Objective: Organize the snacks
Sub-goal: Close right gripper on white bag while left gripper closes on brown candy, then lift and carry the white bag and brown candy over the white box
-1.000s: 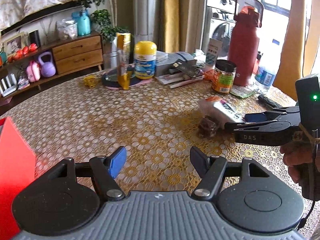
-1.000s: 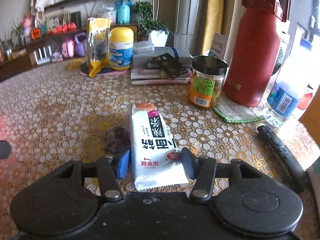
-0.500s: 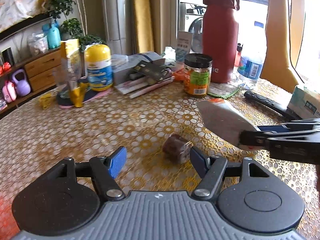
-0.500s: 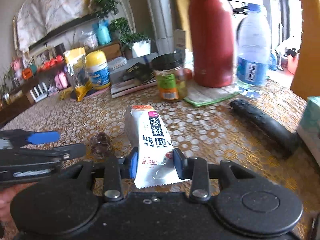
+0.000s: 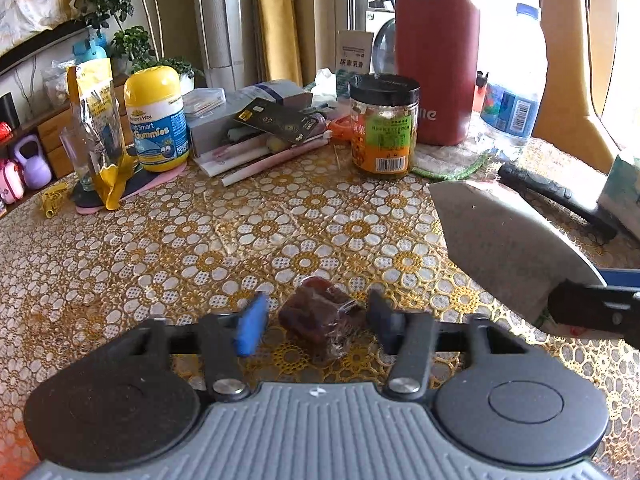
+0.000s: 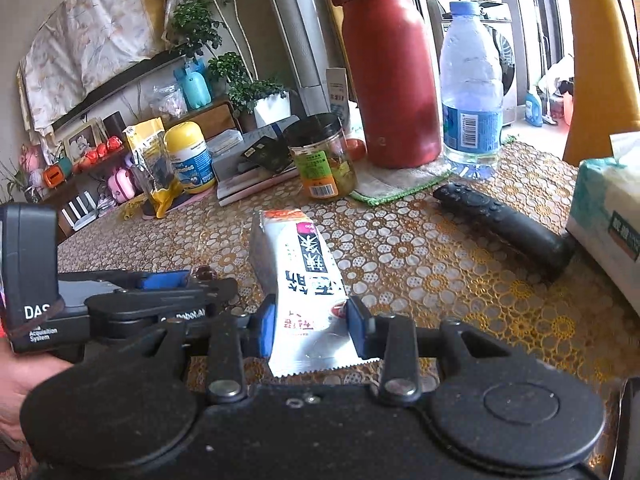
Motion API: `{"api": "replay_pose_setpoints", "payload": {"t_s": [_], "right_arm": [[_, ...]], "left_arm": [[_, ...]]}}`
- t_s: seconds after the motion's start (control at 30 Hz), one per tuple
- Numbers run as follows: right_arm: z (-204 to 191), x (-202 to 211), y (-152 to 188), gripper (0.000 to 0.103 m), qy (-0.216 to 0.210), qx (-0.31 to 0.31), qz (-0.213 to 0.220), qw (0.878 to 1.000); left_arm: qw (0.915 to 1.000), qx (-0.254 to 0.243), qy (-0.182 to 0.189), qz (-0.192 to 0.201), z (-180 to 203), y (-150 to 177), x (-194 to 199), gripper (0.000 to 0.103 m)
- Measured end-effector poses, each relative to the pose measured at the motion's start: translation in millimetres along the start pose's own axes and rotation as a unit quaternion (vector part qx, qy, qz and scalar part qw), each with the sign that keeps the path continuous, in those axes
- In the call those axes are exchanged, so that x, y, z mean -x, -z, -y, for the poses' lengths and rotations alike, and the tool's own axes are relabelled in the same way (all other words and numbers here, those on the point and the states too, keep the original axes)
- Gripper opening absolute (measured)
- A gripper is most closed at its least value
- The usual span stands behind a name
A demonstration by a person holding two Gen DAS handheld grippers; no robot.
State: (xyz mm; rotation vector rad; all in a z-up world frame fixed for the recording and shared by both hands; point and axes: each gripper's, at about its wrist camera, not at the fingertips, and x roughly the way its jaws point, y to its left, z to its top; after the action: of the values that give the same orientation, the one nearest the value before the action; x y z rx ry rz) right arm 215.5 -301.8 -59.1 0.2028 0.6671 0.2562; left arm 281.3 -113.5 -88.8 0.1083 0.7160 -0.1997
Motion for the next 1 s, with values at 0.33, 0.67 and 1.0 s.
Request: {"api": "replay_pose_setpoints", "payload": {"t_s": [0.33,0.67,1.0], "right_arm": [[-11,9,8,0.035,-0.007,-0.005,-0.001,1.0],[-49,24,34,0.035,-0.022,0.012,-0.018,1.0],[-90,51,70,0.035,-0.042,0.021,-0.034,0.998]], "left_arm": [[0.9997,0.021,0.001,0.016,-6,12,32,0.042],[0.9986,0.037,-0.005,0.037,-17,39,114,0.042],[0.9957,0.073,-0.026,0.05,-46,82,186,0.042]]}}
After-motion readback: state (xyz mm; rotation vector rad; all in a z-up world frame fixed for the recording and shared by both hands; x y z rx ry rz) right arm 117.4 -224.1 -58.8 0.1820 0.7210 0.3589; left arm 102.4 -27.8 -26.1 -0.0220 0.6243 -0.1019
